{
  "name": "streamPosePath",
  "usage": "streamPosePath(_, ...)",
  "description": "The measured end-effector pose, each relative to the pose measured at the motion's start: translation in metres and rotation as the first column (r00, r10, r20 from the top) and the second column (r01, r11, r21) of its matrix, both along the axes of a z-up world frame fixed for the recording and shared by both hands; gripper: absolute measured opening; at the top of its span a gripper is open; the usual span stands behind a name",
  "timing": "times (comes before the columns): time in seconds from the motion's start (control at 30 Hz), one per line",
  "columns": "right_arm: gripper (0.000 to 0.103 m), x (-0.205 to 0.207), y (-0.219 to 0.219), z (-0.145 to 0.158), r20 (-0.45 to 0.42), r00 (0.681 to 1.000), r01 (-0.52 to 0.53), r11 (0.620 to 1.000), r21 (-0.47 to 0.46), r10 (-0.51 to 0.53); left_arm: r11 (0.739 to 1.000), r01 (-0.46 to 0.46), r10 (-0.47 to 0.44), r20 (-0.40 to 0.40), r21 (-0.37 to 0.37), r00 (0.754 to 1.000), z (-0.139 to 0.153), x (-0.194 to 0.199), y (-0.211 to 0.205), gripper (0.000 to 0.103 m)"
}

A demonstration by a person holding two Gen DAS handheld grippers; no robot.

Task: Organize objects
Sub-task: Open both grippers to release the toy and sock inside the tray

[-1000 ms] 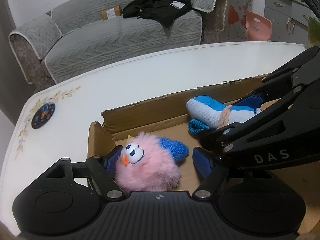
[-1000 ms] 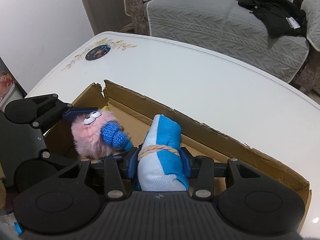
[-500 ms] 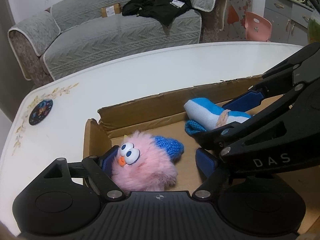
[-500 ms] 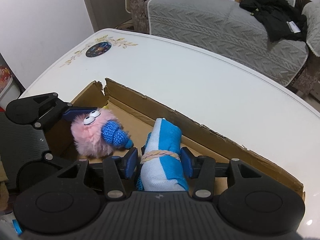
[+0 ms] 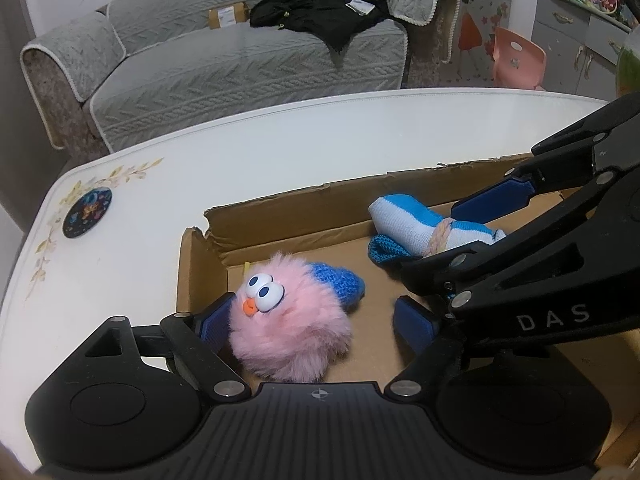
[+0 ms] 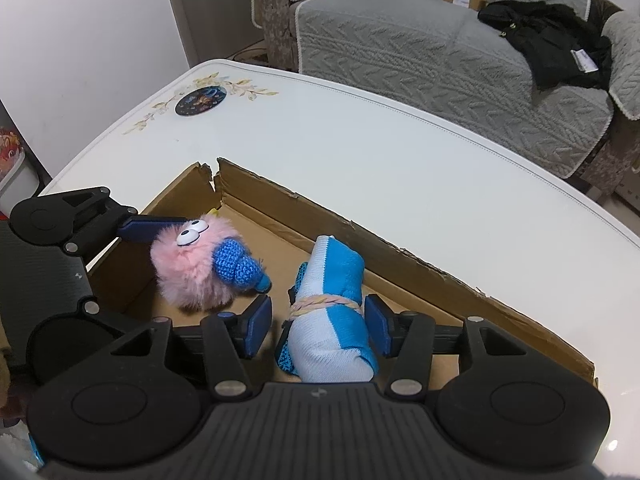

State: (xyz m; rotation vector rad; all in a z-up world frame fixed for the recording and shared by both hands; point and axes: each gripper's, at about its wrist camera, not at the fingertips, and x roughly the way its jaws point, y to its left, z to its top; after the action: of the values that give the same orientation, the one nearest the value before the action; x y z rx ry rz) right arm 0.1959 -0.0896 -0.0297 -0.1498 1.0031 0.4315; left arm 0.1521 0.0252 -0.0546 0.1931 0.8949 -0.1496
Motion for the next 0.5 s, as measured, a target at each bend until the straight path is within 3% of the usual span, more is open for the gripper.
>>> streamPosePath(0.5, 0.052, -0.018, 0.001, 0.020, 0.048, 0.999, -0.017, 1.000, -0.010, 0.018, 1.000, -0.016, 0.016, 0.023, -0.007, 1.000, 0.027, -0.022, 0.006, 0.092)
